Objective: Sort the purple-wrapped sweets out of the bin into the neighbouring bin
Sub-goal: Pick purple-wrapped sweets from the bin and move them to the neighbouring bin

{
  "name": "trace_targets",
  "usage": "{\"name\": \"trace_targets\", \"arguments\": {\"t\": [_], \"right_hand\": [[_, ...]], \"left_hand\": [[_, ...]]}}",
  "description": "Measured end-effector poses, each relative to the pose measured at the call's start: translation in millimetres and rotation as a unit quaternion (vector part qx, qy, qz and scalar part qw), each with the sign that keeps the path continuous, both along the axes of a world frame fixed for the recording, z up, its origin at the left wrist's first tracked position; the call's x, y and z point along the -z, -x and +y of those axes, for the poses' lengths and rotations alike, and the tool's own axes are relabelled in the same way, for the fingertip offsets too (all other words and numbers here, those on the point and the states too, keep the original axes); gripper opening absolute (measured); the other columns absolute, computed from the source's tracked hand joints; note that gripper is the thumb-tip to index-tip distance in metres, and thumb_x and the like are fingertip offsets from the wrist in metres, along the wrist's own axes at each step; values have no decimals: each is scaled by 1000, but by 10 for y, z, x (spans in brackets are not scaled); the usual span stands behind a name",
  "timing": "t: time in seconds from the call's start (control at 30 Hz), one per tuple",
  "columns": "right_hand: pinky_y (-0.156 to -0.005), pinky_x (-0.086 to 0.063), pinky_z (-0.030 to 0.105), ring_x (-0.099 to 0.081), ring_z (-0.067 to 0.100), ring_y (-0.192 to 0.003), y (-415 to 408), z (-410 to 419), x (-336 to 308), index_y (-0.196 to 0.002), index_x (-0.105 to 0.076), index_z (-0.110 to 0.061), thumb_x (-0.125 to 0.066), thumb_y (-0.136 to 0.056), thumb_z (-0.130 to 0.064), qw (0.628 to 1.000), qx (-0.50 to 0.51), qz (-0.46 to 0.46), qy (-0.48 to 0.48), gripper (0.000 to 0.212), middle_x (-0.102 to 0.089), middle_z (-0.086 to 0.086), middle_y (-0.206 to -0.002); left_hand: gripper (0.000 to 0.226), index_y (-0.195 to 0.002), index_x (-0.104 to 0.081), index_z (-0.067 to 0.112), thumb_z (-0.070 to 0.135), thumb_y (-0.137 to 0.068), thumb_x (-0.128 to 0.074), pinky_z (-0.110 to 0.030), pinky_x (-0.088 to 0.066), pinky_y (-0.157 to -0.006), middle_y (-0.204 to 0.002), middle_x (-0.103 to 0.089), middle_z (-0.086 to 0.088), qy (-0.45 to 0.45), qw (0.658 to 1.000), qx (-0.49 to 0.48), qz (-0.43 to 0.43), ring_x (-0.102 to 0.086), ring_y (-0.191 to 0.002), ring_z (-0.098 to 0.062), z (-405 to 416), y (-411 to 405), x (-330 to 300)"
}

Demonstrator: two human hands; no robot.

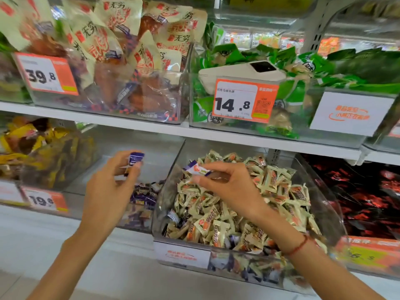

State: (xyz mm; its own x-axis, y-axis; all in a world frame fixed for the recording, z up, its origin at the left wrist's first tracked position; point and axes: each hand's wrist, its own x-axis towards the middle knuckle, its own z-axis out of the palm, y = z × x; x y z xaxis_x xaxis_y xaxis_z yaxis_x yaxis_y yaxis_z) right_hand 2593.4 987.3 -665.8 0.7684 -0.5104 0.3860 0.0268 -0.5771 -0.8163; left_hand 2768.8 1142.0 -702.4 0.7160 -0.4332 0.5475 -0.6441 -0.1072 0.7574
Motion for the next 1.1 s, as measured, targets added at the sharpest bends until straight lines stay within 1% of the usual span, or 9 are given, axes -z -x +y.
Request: {"name": "trace_targets", "arguments": {"t": [0.13,0.3,0.5,0.63,0.8,0.87,0.93,1.03,1.1], "right_hand": [[-75,-56,26,-66,13,-77,-751,127,64,-108,-72,-10,-75,-82,-18,994,-17,20,102,28,-70,-1,-87],[-85,-51,40,-63,21,-95,-1244,17,110,-108,-73,-15,-69,-86,-19,944,-45,175,278,23,-70,4,-107],[-96,-44,24,-58,3,-110,-576,-69,-29,-117,-68,-27,-67,-89,-24,944,-64,179,270,27,-66,-10,-119],[-92,-49,23,-61,-3,-99,231,-242,-7,-109,-71,-30,-67,-87,-27,941,-88,227,234,23,-68,-18,-105],[-96,-44,23,-53,-9,-106,880,-405,185,-106,-69,-43,-69,-82,-41,909,-67,293,290,24,-63,-30,-108],[-99,-33,12,-41,-14,-114,1000,-437,219,-113,-64,-47,-67,-83,-48,883,-81,340,314,31,-53,-33,-119],[-101,-25,9,-33,-15,-119,1041,-507,220,-121,-55,-54,-65,-83,-51,855,-97,376,344,39,-44,-33,-128],[-111,-24,24,-30,-4,-126,1009,-584,259,-125,-47,-60,-59,-84,-57,825,-107,394,390,43,-42,-27,-131],[-106,-32,30,-36,4,-123,969,-585,318,-126,-48,-54,-58,-86,-57,819,-105,389,409,42,-43,-22,-126]], "left_hand": [[25,-120,-54,25,26,-96,-52,-41,-52,-74,-102,-69,-5,-69,995,-73,12,-67,-89,-27,157,-353,286],[25,-110,-49,25,32,-90,-61,-36,-50,-70,-103,-70,-1,-80,993,-84,4,-68,-85,-22,164,-339,423],[20,-110,-67,32,32,-92,-60,-34,-47,-58,-91,-74,0,-148,981,-91,-90,-69,-78,-26,69,-307,454],[35,-128,-59,25,14,-98,-46,-41,-49,-76,-116,-67,-11,-264,961,-39,-66,-62,-102,-36,33,-280,480],[25,-112,-66,30,20,-92,-56,-28,-47,-89,-112,-65,15,-52,986,80,-135,-57,-104,-4,-36,344,20],[22,-107,-68,34,24,-91,-58,-23,-48,-89,-106,-65,22,-117,949,259,-133,-58,-99,6,-230,667,-127],[24,-112,-66,36,29,-90,-62,-31,-45,-97,-114,-64,20,-270,872,390,-124,-55,-106,5,-484,829,-133],[37,-122,-60,38,37,-85,-67,-34,-41,-94,-122,-59,12,-426,785,388,-228,-50,-103,-5,-740,820,-23],[39,-120,-60,41,42,-82,-69,-31,-39,-81,-117,-62,12,-439,782,353,-266,-51,-98,-7,-783,785,39]]}}
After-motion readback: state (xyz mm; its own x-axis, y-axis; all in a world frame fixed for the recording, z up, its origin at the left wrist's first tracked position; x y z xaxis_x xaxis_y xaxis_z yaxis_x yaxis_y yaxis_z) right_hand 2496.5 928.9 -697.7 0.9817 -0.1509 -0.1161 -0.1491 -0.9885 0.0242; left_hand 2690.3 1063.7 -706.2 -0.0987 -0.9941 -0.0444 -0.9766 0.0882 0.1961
